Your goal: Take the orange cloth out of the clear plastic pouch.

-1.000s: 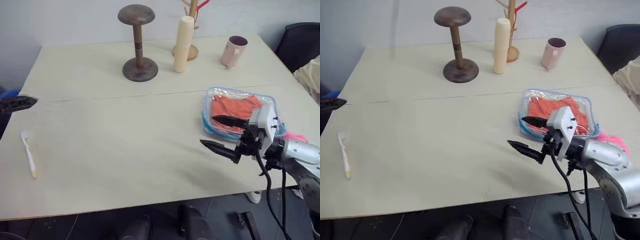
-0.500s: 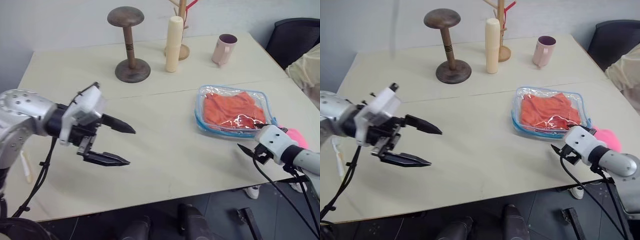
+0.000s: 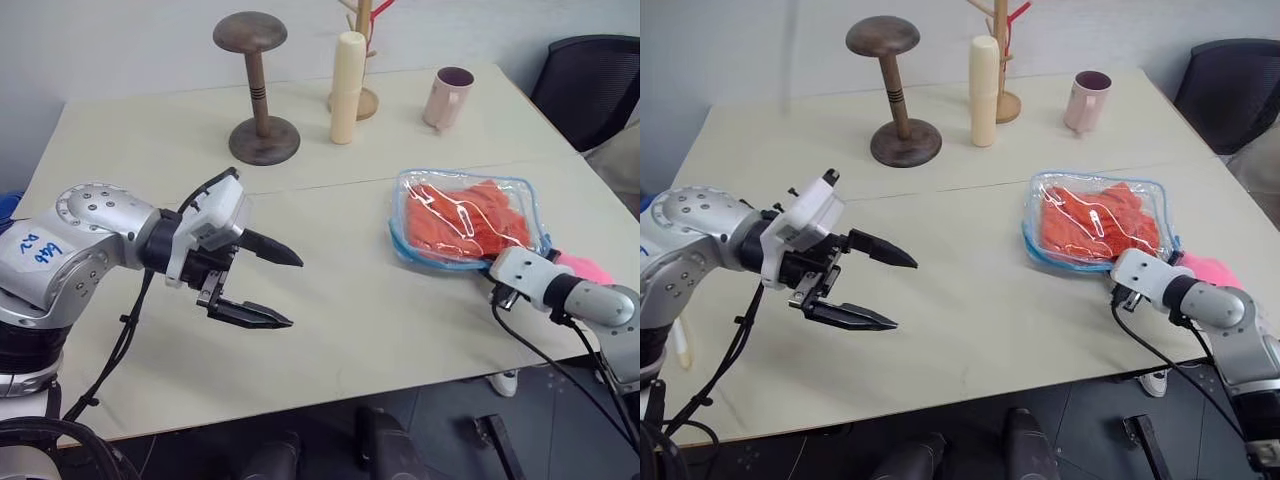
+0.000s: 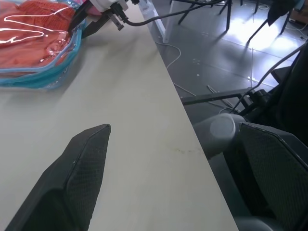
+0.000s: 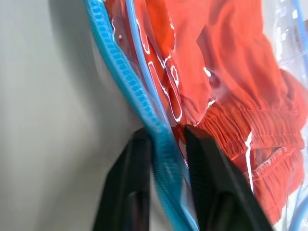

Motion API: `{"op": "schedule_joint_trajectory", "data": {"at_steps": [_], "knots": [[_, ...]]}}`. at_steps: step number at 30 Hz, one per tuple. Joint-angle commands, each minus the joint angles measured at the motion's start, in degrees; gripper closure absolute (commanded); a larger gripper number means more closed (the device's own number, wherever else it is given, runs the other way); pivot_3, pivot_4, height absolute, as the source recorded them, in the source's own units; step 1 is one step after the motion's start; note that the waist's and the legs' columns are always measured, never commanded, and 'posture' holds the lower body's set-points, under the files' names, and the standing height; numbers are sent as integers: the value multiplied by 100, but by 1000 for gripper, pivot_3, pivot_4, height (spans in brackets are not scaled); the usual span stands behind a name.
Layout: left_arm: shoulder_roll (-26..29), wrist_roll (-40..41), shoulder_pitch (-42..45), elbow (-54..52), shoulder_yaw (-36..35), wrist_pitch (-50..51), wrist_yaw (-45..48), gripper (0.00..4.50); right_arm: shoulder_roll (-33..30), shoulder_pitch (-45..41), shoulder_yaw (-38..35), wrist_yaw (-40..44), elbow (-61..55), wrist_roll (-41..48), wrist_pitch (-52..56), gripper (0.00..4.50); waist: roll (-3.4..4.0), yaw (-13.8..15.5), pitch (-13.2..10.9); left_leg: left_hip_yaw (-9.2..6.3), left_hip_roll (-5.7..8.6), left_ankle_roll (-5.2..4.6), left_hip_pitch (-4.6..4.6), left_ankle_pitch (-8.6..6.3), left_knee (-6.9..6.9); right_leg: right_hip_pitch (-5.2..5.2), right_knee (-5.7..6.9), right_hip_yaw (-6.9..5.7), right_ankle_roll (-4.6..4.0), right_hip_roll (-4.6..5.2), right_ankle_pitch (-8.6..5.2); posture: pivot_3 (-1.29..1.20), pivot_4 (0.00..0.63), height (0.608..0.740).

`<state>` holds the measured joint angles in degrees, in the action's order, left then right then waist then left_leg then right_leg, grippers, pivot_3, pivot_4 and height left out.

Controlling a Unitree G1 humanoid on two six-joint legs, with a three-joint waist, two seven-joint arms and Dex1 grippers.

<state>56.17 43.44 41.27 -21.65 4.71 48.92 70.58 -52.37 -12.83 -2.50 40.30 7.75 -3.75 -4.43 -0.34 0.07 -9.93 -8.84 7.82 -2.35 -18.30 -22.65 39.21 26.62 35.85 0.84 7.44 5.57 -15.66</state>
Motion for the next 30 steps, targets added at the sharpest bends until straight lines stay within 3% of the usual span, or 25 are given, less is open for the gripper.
{"op": "schedule_joint_trajectory", "data": {"at_steps": [1, 8, 12, 21, 29, 30], "knots": [[-9, 82, -6, -96, -246, 31, -80, 0, -125, -76, 58, 118, -10, -173, -368, 4482, 0, 2, 0, -1, 0, 0, 0, 0, 0, 0, 1, -1, 0, 0, 0, 0, 150, 740], [153, 269, -212, -3, -616, 191, -44, 0, 206, -422, 695, 645, -425, -186, -1913, 4482, 1, -54, 0, 1, -4, 3, 2, -2, -1, 2, 1, -2, 0, -5, 0, 0, 150, 740], [402, 479, -514, -154, -967, 350, -6, 0, 758, -867, 1216, 819, -566, -213, -1959, 4482, 1, -123, 0, 2, -24, 18, 4, -10, 2, 1, 2, -26, -12, -12, 3, 0, 150, 740], [701, 861, -847, -507, -1471, 604, -214, 0, 2352, -1463, 2284, 427, -884, -1386, -39, 4482, 2, -151, -1, -11, -40, 29, 0, -16, 6, 3, 13, -43, -34, -26, 4, 0, 150, 740], [787, 951, -1059, -667, -1585, 624, -314, 0, 2639, -1305, 2495, 236, -1199, -1988, 1167, 4482, 3, -153, 0, -11, -41, 32, 3, -18, 7, 2, 14, -43, -41, -29, 6, 0, 150, 740], [787, 939, -1075, -666, -1572, 602, -319, 0, 2640, -1306, 2497, 231, -1239, -2020, 1279, 4261, 3, -151, 0, -11, -42, 33, 3, -18, 7, 2, 14, -43, -42, -29, 5, 0, 150, 740]]}}
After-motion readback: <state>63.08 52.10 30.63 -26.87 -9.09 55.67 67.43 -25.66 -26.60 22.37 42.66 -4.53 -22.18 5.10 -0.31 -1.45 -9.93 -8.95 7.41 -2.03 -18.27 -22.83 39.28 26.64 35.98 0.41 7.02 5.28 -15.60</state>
